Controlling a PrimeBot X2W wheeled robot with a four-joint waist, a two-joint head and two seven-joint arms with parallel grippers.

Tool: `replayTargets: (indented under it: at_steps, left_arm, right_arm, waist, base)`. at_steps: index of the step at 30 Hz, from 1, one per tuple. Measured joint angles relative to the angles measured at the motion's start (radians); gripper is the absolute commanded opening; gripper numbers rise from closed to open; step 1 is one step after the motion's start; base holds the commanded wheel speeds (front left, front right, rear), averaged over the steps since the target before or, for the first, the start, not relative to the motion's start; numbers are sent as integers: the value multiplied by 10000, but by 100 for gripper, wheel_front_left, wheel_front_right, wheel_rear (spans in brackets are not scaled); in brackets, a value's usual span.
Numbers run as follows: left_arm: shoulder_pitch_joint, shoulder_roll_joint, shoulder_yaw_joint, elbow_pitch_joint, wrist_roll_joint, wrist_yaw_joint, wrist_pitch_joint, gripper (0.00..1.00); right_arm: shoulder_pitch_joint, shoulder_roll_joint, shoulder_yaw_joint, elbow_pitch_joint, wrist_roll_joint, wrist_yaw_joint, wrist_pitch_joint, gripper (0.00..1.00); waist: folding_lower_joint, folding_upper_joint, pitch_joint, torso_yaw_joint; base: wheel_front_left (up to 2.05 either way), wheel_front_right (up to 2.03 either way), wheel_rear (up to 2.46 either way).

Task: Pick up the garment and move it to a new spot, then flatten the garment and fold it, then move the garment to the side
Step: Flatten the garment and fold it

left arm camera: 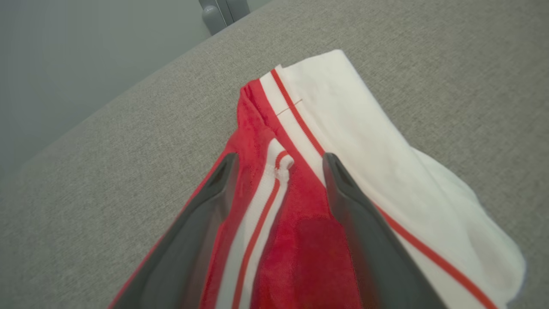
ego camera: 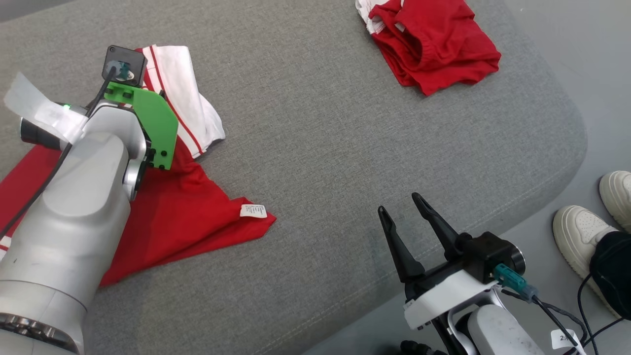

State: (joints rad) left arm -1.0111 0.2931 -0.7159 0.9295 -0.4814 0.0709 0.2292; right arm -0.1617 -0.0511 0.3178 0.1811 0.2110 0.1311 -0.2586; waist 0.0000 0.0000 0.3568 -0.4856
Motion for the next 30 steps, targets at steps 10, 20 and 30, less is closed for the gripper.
replayTargets:
  at_steps: [10, 20, 30]
  left_arm:
    - [-357, 69, 58, 451, -2, 278, -211, 31]
    - [-411, -389, 242, 546, -341, 94, -1041, 0]
    - [449, -495, 794, -385, -1049, 313, -2010, 0]
  right_arm:
    - [-81, 2, -25, -92, 84, 0, -27, 100]
    - [-112, 2, -247, -107, -54, 2, -29, 100]
    - [30, 13, -686, 40, -583, 2, -29, 100]
  waist:
    - [0, 0, 319, -88]
    - [0, 0, 229, 425]
    - [0, 0, -191, 1704]
  base:
    - [0, 0, 0]
    - [0, 0, 0]
    - [0, 0, 0]
